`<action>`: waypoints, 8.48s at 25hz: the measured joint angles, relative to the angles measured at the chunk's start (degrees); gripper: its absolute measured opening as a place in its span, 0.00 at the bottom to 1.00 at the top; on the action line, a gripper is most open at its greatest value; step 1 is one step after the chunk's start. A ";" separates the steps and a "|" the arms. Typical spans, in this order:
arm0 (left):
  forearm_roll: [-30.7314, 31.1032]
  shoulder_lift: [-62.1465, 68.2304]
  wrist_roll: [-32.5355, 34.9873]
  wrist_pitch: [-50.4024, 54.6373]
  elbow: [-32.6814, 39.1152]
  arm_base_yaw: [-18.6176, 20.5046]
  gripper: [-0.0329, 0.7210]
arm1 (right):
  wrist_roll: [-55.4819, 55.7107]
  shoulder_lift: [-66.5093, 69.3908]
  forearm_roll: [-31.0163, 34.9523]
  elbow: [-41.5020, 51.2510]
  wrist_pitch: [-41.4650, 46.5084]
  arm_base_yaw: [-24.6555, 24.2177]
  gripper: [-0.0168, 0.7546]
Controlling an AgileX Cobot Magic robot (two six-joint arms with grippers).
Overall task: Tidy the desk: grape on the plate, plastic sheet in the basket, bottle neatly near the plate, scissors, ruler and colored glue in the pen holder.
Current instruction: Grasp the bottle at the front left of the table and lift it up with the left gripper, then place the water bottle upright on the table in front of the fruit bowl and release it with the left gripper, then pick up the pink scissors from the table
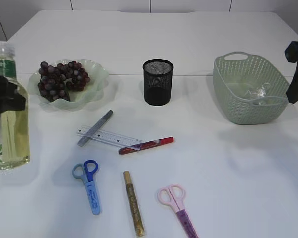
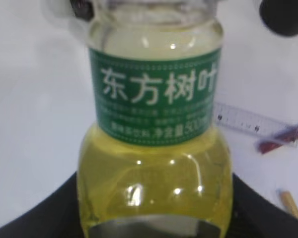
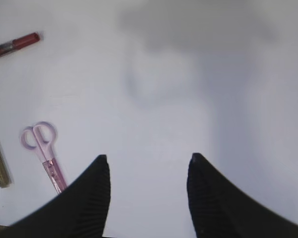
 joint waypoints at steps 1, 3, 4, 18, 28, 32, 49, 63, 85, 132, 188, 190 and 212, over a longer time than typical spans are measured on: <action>0.00 -1.85 -0.27 -3.55 2.30 0.30 0.61 | 0.00 0.00 0.00 0.00 0.00 0.00 0.55; 0.50 -5.72 -0.61 -9.48 6.31 0.79 0.61 | 0.00 0.00 0.00 0.00 0.00 0.00 0.55; 1.11 -7.35 -0.61 -12.35 8.39 0.94 0.61 | 0.00 0.00 0.00 0.00 0.00 0.00 0.55; 5.56 -11.14 0.89 -52.61 22.93 4.22 0.61 | -0.97 0.00 0.00 0.00 0.00 0.00 0.55; 3.71 -3.61 3.66 -75.68 22.93 4.22 0.61 | -3.81 0.00 0.00 0.00 0.00 0.00 0.55; 3.21 1.02 4.55 -81.41 22.93 4.22 0.61 | -5.23 0.00 0.00 0.00 0.00 0.00 0.55; -0.32 28.74 4.95 -85.58 14.86 4.22 0.61 | -6.04 0.00 -0.11 0.00 0.00 0.00 0.55; -0.32 36.52 5.44 -86.00 12.34 4.22 0.61 | -6.29 0.00 -0.47 0.00 0.00 0.00 0.55; 0.00 36.96 6.59 -86.63 12.11 4.22 0.72 | -6.41 0.00 -0.47 0.00 0.00 0.00 0.55; -0.33 26.80 13.59 -90.35 11.88 4.22 0.77 | -6.51 0.00 0.45 0.00 0.00 0.00 0.55; 2.58 -29.58 -0.84 45.81 -0.73 4.22 0.63 | 10.89 -0.97 1.98 0.00 0.00 21.50 0.55; 2.58 -29.58 -0.84 46.19 -0.73 4.22 0.62 | 12.08 -0.08 1.76 0.00 0.00 22.47 0.55; 1.11 -29.58 -0.97 46.23 -0.73 4.22 0.58 | 11.59 10.20 -2.68 8.60 -6.45 31.27 0.55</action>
